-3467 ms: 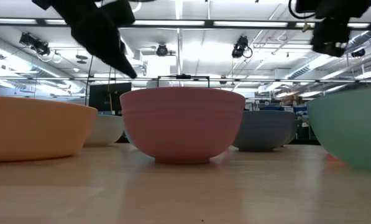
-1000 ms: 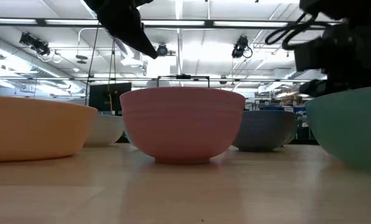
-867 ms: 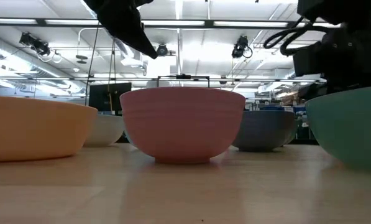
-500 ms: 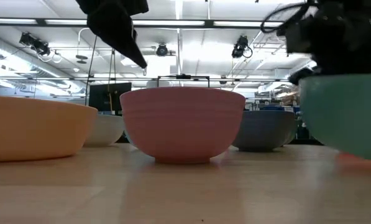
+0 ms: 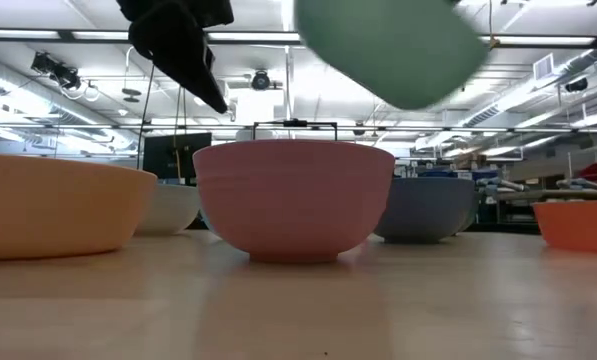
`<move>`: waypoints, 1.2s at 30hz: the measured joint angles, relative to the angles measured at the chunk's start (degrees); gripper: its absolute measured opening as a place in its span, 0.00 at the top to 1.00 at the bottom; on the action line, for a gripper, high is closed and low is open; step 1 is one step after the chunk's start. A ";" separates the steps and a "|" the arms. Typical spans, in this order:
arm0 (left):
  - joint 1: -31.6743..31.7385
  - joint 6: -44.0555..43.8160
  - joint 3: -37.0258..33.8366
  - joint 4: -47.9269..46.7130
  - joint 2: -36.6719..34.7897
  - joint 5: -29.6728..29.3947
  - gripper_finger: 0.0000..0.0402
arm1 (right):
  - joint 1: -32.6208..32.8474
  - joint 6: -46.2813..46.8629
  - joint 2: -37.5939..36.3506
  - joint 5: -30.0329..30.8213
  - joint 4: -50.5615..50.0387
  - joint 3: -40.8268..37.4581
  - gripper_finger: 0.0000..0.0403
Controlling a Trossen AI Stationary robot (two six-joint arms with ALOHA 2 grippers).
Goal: Nest bowls inside each other
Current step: Stack the dark green bowl on top of the light blue bowl
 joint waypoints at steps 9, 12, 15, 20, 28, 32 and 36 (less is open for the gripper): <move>-4.53 -3.12 2.33 -3.80 -11.84 -4.09 0.58 | -13.48 1.30 1.48 -2.20 8.15 1.84 1.00; -5.62 -5.08 2.23 -4.42 -16.68 -7.12 0.58 | -17.01 2.66 3.98 -5.20 13.87 1.87 1.00; -5.89 -8.41 2.18 -4.64 -20.46 -9.19 0.58 | -19.62 5.53 7.68 -8.55 18.72 1.87 1.00; -5.85 -14.12 2.16 -4.22 -23.88 -9.85 0.58 | -21.72 11.48 13.48 -13.12 24.27 2.89 1.00; -5.86 -18.95 1.98 -5.89 -23.37 -9.83 0.58 | -22.36 13.68 22.88 -16.08 21.69 9.29 1.00; -5.87 -20.09 1.57 -6.62 -22.98 -9.79 0.58 | -22.68 12.22 25.69 -15.05 16.90 12.45 1.00; -5.87 -20.27 1.55 -7.05 -22.29 -9.72 0.58 | -23.32 10.62 26.77 -12.57 11.83 14.25 1.00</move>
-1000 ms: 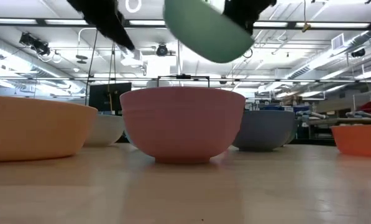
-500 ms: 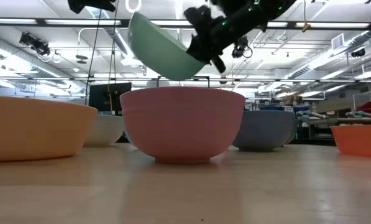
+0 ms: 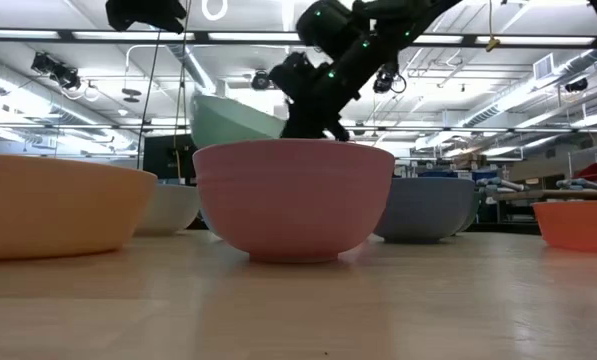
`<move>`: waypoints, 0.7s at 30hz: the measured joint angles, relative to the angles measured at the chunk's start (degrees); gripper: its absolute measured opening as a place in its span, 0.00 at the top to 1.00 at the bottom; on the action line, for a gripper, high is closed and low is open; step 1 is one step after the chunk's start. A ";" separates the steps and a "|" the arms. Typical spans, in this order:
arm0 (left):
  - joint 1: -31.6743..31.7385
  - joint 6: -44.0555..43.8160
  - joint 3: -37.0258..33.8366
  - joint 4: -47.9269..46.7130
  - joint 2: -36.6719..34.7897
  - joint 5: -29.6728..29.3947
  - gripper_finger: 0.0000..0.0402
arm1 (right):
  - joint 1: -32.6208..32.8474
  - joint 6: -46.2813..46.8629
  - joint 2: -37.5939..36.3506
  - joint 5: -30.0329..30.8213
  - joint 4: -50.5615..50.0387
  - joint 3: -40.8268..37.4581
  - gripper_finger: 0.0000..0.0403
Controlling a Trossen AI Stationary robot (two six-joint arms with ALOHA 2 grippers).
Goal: Nest bowls inside each other
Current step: Stack the dark green bowl on top of the light blue bowl
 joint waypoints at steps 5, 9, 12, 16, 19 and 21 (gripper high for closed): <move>0.00 0.03 0.00 -0.01 0.48 0.02 0.58 | -0.59 -1.63 0.61 0.62 -3.82 0.13 0.99; -0.01 0.05 0.00 -0.39 0.72 0.34 0.58 | -0.66 -2.79 0.59 0.57 -3.84 0.15 0.93; -0.36 0.05 0.00 -2.04 0.71 0.80 0.58 | -0.68 -3.26 0.59 0.07 -4.45 0.15 0.83; -1.43 -1.67 0.00 -4.76 0.71 0.94 0.58 | -0.68 -2.86 0.59 -0.40 -6.48 0.15 0.70; -2.97 -5.61 0.00 -8.82 0.71 1.78 0.58 | -0.67 -2.79 0.56 -0.79 -6.96 0.15 0.62; -4.08 -9.17 0.00 -12.33 0.71 3.70 0.58 | -0.34 -2.92 0.24 -1.35 -6.95 0.13 0.58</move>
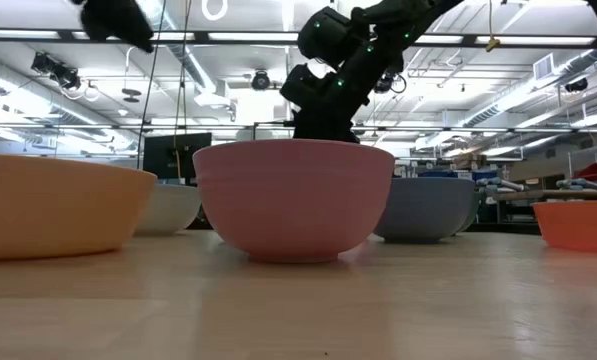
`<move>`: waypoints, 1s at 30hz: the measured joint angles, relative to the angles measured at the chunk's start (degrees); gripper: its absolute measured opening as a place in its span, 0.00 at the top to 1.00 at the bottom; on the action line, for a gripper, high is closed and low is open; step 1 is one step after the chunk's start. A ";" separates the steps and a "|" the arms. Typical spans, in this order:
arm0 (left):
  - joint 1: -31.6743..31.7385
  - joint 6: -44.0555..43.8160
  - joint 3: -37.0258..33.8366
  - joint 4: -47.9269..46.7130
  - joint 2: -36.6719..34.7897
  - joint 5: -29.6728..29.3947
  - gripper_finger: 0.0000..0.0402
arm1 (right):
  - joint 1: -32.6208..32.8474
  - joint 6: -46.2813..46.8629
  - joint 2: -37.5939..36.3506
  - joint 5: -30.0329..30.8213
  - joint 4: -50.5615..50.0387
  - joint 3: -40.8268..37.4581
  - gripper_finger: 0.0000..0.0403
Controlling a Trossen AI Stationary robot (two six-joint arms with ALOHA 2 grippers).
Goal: Nest bowls inside each other
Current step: Stack the dark green bowl on top of the light blue bowl
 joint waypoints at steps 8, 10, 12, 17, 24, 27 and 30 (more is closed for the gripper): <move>-5.76 -10.68 0.00 -7.19 0.00 2.75 0.58 | 1.29 -1.87 -1.32 4.25 2.77 0.00 0.57; -6.46 -11.57 0.00 -6.85 0.00 1.84 0.58 | 1.10 -2.25 -1.36 5.65 2.65 0.00 0.58; -7.07 -12.02 0.00 -6.87 0.00 1.24 0.58 | 0.75 -2.33 -1.36 6.50 1.93 0.00 0.60; -7.93 -13.16 0.00 -6.87 0.00 0.93 0.58 | 0.49 -2.65 -1.36 8.74 -0.41 0.00 0.65; -8.34 -13.20 0.00 -6.85 0.00 0.13 0.58 | 0.51 -2.71 -1.38 8.98 -2.98 0.00 0.76; -8.34 -13.20 0.00 -6.87 0.00 0.06 0.58 | 0.51 -2.34 -1.38 8.39 -4.03 0.00 0.82; -8.34 -13.18 0.00 -6.85 0.00 0.03 0.58 | 0.74 -2.27 -1.10 7.66 -4.11 -0.02 0.87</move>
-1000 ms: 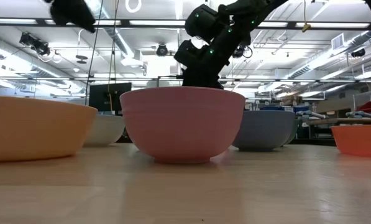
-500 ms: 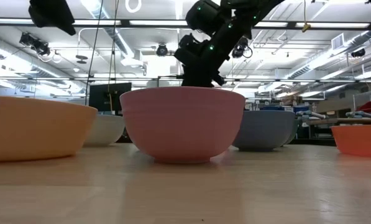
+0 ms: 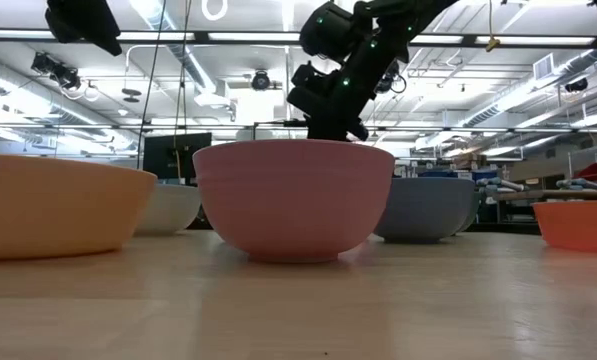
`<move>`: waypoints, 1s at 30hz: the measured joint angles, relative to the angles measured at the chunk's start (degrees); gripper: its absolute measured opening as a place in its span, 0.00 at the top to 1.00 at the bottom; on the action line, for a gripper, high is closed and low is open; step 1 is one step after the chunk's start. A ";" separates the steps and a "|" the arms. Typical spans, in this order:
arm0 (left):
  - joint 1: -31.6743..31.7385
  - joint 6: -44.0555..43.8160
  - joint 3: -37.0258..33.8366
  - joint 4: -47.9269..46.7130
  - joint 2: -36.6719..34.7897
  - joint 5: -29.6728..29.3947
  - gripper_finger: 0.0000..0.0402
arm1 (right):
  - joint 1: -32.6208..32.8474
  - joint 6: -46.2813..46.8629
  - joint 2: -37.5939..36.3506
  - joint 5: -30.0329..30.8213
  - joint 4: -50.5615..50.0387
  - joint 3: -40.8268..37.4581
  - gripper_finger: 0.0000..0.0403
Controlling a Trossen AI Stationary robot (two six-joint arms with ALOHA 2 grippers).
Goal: Nest bowls inside each other
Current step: Stack the dark green bowl on top of the light blue bowl
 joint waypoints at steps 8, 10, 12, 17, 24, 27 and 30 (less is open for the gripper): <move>0.00 0.00 0.00 0.00 0.00 -0.16 0.58 | 1.55 1.83 0.33 -1.26 0.31 -0.15 0.95; 0.00 0.00 0.00 -0.02 0.00 -0.17 0.58 | 1.92 2.42 0.33 -1.28 1.33 -0.94 0.97; 0.00 0.00 0.00 -0.02 0.00 -0.17 0.58 | 2.03 3.27 0.34 -1.28 1.94 -2.22 0.98; 0.00 0.02 0.00 -0.01 0.00 -0.17 0.58 | 2.35 3.84 0.40 -1.47 4.28 -4.07 0.99; 0.00 0.02 0.00 -0.01 0.00 -0.17 0.58 | 2.33 4.07 0.40 -3.73 6.83 -4.07 1.00; 0.00 0.02 0.00 0.00 0.00 -0.19 0.58 | 2.33 4.07 0.40 -3.75 6.87 -4.07 1.00; 0.00 0.02 0.00 0.00 0.00 -0.20 0.58 | 2.33 4.07 0.40 -3.77 6.87 -4.07 1.00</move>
